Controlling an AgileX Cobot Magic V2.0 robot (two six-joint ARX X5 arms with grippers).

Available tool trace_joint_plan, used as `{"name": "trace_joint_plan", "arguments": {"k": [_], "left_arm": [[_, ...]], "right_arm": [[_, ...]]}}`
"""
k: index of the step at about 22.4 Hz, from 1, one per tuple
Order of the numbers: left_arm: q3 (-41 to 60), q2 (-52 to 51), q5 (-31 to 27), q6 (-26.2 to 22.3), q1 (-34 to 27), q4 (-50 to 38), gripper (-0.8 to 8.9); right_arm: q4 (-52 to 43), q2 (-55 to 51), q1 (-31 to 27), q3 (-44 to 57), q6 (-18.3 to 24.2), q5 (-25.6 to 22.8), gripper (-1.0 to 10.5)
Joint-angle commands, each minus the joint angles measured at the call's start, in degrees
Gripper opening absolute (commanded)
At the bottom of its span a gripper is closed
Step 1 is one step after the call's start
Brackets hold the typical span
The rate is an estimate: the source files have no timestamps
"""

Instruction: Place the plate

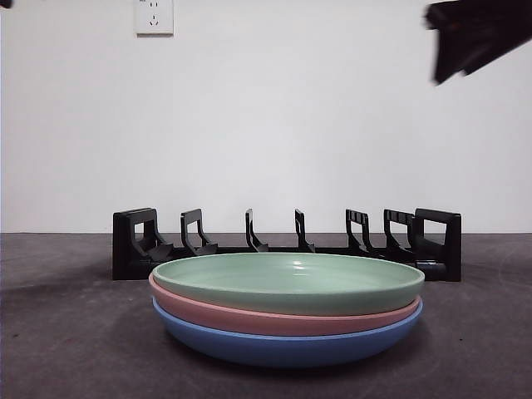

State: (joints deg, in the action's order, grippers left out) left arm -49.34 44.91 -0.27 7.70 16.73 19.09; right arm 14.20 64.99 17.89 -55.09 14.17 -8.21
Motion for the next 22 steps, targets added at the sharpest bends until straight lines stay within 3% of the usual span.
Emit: {"name": "trace_joint_plan", "arguments": {"k": [1, 2, 3, 6, 18, 19, 22], "left_arm": [[-0.74, 3.13, -0.2, 0.94, 0.11, -5.42, 1.87], [-0.74, 3.89, -0.2, 0.94, 0.15, -5.97, 1.78], [-0.74, 4.59, -0.09, 0.83, 0.17, -6.14, -0.22], [-0.74, 5.51, -0.07, 0.13, 0.15, -6.67, 0.07], [-0.57, 5.2, -0.07, -0.15, 0.24, -4.79, 0.07], [-0.52, 4.26, -0.48, -5.22, 0.22, -4.11, 0.08], [1.95, 0.98, -0.72, -8.7, -1.68, -2.43, 0.08]], "right_arm": [[-3.28, 0.55, -4.76, -0.48, -0.24, 0.98, 2.3], [-3.3, 0.55, -5.81, -0.48, -0.7, 1.29, 2.3], [-2.67, 0.55, -6.49, -0.48, -0.87, 2.08, 0.7], [-1.38, 0.55, -6.56, -0.48, -0.7, 5.62, 0.2], [-2.23, 0.44, -6.51, -0.48, -0.66, 5.2, 0.2], [-2.25, 0.46, -6.51, -0.48, -0.66, 5.2, 0.2], [-2.29, 0.44, -6.49, -0.48, -0.66, 5.2, 0.2]]}}
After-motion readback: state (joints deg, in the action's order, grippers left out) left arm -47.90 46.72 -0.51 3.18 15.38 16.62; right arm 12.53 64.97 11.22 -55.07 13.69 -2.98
